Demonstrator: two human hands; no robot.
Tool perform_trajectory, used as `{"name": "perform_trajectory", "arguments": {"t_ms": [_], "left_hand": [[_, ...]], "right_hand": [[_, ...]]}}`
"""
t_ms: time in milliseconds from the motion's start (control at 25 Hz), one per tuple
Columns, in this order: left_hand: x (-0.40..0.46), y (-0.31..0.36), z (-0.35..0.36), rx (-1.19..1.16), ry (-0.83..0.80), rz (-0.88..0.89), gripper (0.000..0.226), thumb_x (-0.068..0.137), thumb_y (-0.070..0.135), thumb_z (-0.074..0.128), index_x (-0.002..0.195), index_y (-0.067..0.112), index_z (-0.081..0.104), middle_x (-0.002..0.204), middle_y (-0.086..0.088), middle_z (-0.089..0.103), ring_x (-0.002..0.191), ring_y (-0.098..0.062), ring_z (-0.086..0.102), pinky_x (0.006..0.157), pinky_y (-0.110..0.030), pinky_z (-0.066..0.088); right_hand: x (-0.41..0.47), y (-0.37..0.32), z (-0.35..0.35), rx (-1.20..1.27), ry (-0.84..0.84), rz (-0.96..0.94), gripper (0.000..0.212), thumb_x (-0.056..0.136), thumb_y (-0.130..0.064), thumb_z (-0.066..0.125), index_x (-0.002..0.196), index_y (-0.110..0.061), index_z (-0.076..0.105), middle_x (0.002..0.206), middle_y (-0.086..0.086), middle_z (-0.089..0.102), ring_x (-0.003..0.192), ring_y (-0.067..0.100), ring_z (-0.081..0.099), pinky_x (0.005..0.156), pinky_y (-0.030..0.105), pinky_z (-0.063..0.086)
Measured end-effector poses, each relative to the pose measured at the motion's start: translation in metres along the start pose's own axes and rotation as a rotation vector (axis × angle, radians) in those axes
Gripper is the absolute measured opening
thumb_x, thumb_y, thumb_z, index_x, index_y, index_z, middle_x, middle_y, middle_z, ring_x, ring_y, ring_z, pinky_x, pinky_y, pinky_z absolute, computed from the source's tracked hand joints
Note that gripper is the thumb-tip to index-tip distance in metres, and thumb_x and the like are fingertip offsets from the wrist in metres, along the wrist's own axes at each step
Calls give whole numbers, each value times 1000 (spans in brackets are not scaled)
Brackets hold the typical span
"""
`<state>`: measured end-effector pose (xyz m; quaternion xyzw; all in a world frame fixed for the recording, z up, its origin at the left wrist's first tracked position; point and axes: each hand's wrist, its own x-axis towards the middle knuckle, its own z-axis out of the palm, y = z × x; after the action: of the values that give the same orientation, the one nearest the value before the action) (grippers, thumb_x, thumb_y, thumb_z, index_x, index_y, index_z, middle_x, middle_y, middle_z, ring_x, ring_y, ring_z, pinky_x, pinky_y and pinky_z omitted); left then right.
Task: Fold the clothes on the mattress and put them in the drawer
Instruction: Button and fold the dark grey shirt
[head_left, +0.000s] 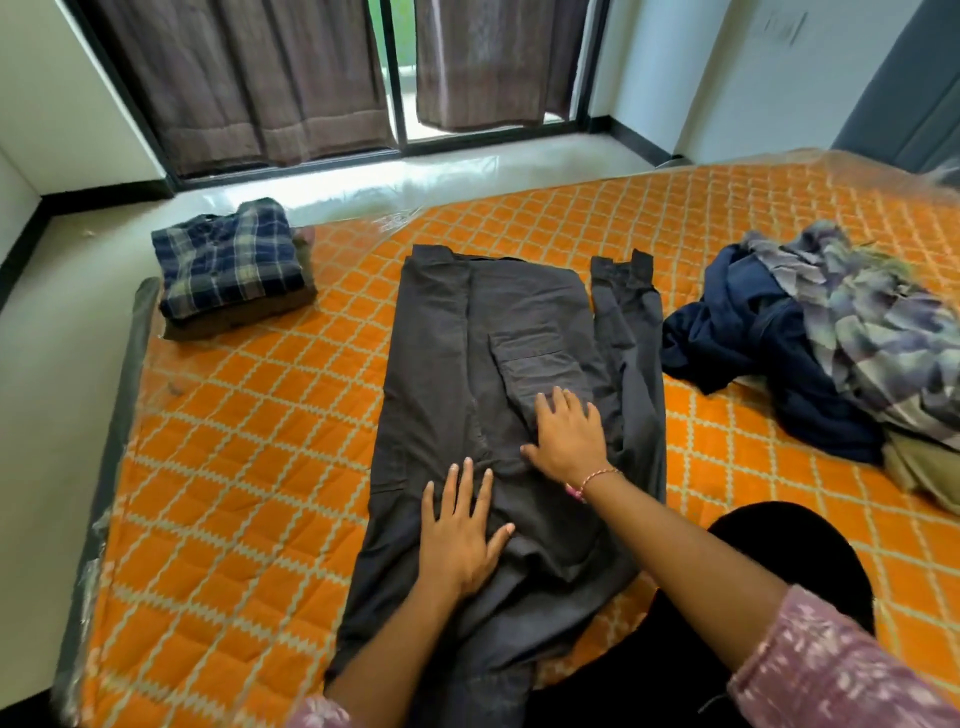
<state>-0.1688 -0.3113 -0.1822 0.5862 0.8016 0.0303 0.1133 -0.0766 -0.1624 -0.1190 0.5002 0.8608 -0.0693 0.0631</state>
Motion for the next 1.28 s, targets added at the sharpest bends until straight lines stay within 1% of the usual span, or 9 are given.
{"name": "perform_trajectory", "arguments": {"t_ms": [160, 320, 440, 680, 800, 920, 1040, 1160, 1280], "left_hand": [[-6, -6, 16, -59, -30, -25, 73, 92, 66, 11, 144, 21, 33, 151, -10, 36, 140, -24, 26, 113, -43, 6], [-8, -4, 15, -22, 29, -9, 88, 84, 78, 18, 147, 19, 35, 154, -9, 30, 143, -23, 22, 113, -45, 8], [-8, -3, 15, -10, 39, -15, 97, 79, 84, 19, 147, 16, 34, 154, -9, 30, 142, -24, 22, 112, -47, 11], [-8, -2, 15, -8, 71, -7, 99, 78, 84, 22, 150, 16, 26, 156, -11, 25, 143, -24, 21, 112, -48, 12], [-13, -6, 15, -47, 171, 14, 98, 82, 82, 21, 153, 15, 12, 158, -15, 16, 145, -25, 15, 113, -46, 11], [-14, -7, 15, -64, 241, 62, 91, 87, 77, 16, 153, 16, 1, 158, -15, 12, 145, -26, 14, 112, -47, 14], [-10, -7, 21, -15, 241, 78, 92, 84, 80, 19, 153, 21, 6, 158, -11, 16, 144, -27, 18, 112, -49, 13], [-8, -4, 16, 27, 255, 194, 105, 73, 86, 31, 152, 19, 15, 157, -16, 17, 145, -31, 16, 112, -52, 10], [17, 11, 6, 78, 307, 511, 75, 92, 67, 23, 152, 23, 15, 156, -12, 25, 144, -28, 19, 110, -43, 21]], "right_hand": [[21, 25, 14, 295, -22, 362, 49, 95, -20, 44, 141, -2, 38, 145, 23, 36, 133, 37, 37, 105, 42, 36], [64, 71, -29, 1338, 222, 504, 41, 99, -15, 39, 138, -16, 49, 133, 11, 55, 109, 27, 55, 80, 25, 42], [60, 85, -46, 2083, -129, 452, 51, 93, -50, 47, 126, -14, 59, 115, 12, 66, 106, 30, 59, 81, 39, 48], [11, 61, 0, 2180, -482, 686, 71, 83, -68, 47, 106, -4, 67, 103, 18, 69, 91, 34, 66, 77, 44, 49], [0, 63, -7, 2425, -97, 528, 34, 70, -40, 74, 87, -11, 77, 94, 12, 73, 80, 26, 72, 70, 35, 58], [-12, 70, -13, 2652, 228, 336, 78, 33, -34, 94, 104, -15, 70, 102, 7, 72, 88, 22, 71, 78, 31, 57], [-14, 84, -40, 2705, 312, 171, 56, 65, -40, 75, 114, -16, 62, 103, 5, 71, 96, 21, 67, 89, 31, 50], [-16, 97, -26, 2765, 451, 408, 18, 77, -30, 53, 72, -19, 66, 64, -2, 68, 61, 13, 66, 69, 21, 49], [-22, 93, 6, 2643, 316, 599, 13, 61, -18, 57, 51, -15, 63, 50, 2, 62, 44, 16, 60, 54, 18, 50]]}}
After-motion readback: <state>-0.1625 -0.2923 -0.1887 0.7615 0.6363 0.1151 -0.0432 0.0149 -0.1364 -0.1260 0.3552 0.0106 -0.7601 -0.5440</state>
